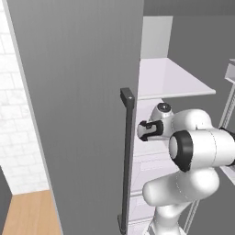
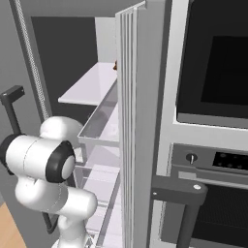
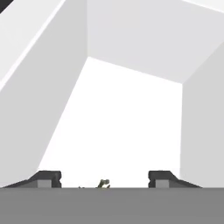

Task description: Take the strawberry from the fridge and place it on top of the pancake, located on the dining counter.

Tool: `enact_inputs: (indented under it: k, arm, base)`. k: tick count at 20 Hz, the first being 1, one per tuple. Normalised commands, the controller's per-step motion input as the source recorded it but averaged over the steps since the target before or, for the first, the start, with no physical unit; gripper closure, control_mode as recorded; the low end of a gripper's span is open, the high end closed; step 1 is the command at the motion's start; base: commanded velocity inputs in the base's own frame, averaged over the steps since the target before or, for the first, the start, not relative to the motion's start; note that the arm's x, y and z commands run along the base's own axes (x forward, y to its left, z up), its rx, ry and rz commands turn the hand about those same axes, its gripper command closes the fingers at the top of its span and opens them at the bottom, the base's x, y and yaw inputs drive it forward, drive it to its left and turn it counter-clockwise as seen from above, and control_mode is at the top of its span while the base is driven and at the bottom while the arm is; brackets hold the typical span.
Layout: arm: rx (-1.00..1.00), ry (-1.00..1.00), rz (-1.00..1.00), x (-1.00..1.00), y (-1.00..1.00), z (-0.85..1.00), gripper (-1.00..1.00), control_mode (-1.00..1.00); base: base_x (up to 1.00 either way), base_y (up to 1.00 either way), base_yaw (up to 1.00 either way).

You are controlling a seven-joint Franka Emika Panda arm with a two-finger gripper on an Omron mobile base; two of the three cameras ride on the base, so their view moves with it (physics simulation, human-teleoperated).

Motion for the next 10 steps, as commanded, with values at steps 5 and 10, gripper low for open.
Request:
enact_inputs:
  k: [5,10]
  arm:
    - [0.01,-0.04,0.00,-0.37,-0.29,-0.50,1.00,-1.00]
    - [0.03,-0.13,0.00,-0.57,-0.14,-0.33,1.00,-1.00]
  base:
    - [0.00,0.00,0.00]
    - [0.00,0.00,0.00]
